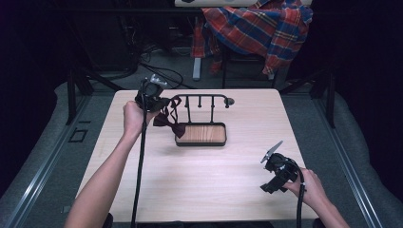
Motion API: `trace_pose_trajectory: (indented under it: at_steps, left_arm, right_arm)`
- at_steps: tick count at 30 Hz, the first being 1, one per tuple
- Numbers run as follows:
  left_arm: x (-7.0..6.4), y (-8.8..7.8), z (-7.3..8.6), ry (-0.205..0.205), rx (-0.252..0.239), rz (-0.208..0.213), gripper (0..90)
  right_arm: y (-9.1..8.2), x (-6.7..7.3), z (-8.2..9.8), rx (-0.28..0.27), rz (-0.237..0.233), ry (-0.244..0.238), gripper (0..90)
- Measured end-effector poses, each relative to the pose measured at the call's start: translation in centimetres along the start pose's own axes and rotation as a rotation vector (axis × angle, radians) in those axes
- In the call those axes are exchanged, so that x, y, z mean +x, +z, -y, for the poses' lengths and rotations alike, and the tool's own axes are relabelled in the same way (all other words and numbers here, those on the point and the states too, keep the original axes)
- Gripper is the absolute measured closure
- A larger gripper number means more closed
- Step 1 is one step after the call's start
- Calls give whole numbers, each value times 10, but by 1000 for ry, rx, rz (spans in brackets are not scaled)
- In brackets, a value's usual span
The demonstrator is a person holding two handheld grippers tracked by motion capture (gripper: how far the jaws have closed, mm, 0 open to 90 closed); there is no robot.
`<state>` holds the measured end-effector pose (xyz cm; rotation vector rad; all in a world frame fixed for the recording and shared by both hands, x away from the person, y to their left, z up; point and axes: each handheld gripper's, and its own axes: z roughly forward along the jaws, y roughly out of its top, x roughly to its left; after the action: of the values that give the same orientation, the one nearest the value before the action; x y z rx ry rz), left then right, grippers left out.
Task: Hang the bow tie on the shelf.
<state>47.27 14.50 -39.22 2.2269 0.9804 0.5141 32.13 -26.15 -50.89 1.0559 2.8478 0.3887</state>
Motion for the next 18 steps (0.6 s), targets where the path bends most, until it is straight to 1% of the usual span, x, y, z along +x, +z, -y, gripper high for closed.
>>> trace_pose_trajectory:
  at_steps: [3,6,13,15,18]
  left_arm:
    - [2,2,-1,-7,-1,-7,892]
    - [4,5,-2,-15,2,-6,892]
    - [7,12,-1,-31,9,-11,890]
    - [8,13,0,-36,8,-10,890]
    - [9,15,1,-39,10,-5,890]
  right_arm:
    - [-1,-1,-1,13,3,-8,147]
    - [0,0,0,0,-2,0,147]
    - [0,0,0,2,-3,1,147]
    - [-1,-1,-1,20,11,-14,147]
    - [-1,0,-1,15,4,-13,147]
